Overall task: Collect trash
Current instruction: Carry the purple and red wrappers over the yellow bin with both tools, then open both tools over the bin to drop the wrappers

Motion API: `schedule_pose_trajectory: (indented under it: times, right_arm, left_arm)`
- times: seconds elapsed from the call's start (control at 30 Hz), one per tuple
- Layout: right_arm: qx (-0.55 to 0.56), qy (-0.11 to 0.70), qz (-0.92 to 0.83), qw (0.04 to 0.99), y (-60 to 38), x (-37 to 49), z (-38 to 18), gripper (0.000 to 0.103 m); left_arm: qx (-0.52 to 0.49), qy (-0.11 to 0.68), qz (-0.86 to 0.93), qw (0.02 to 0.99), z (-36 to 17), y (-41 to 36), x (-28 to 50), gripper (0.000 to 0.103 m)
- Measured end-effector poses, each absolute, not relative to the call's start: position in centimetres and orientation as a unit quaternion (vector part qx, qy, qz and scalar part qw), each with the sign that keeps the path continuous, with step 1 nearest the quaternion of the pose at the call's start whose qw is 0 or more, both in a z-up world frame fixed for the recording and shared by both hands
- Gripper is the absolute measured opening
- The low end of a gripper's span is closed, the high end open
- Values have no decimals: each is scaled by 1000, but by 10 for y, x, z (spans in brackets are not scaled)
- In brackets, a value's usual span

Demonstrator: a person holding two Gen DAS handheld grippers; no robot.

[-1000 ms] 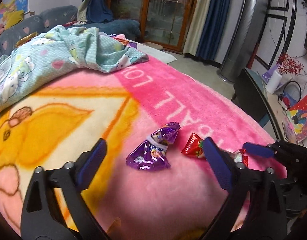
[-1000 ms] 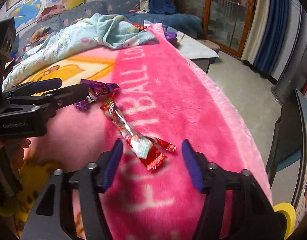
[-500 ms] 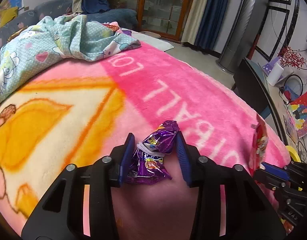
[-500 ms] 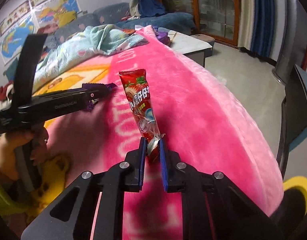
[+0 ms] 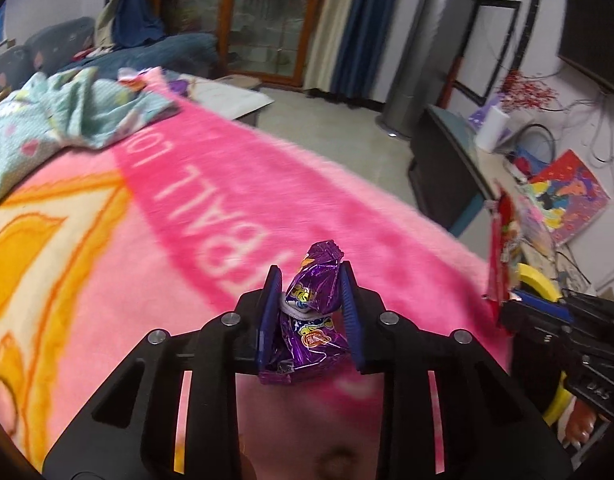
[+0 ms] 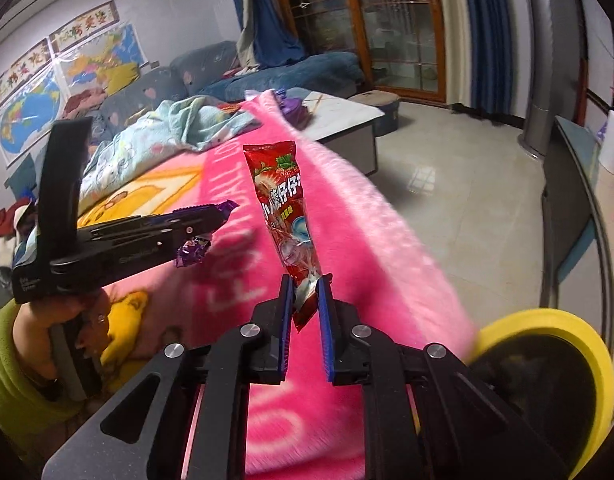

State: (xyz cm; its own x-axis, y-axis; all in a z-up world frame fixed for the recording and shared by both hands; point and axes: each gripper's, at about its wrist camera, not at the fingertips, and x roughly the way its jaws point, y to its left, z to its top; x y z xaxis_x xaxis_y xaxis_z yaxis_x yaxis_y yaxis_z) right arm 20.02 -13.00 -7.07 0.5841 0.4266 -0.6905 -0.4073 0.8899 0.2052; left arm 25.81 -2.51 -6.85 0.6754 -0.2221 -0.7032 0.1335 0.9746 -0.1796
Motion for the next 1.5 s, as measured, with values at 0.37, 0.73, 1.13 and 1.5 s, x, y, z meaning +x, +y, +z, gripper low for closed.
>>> schedule_pose_trajectory:
  times: [0.37, 0.73, 1.13, 1.5]
  right_arm:
    - [31, 386, 188, 903, -191, 172, -69, 13]
    - [55, 380, 144, 912, -235, 153, -65, 13]
    - [97, 429, 58, 896, -299, 131, -93, 13]
    - [143, 443, 5, 885, -340, 99, -106, 55]
  left_arm:
    - [-54, 367, -159, 915, -45, -87, 235, 22]
    - [-45, 354, -201, 912, -36, -126, 212, 22]
    - [-18, 368, -271, 889, -49, -194, 191, 22]
    - [-1, 374, -300, 877, -60, -233, 182, 57]
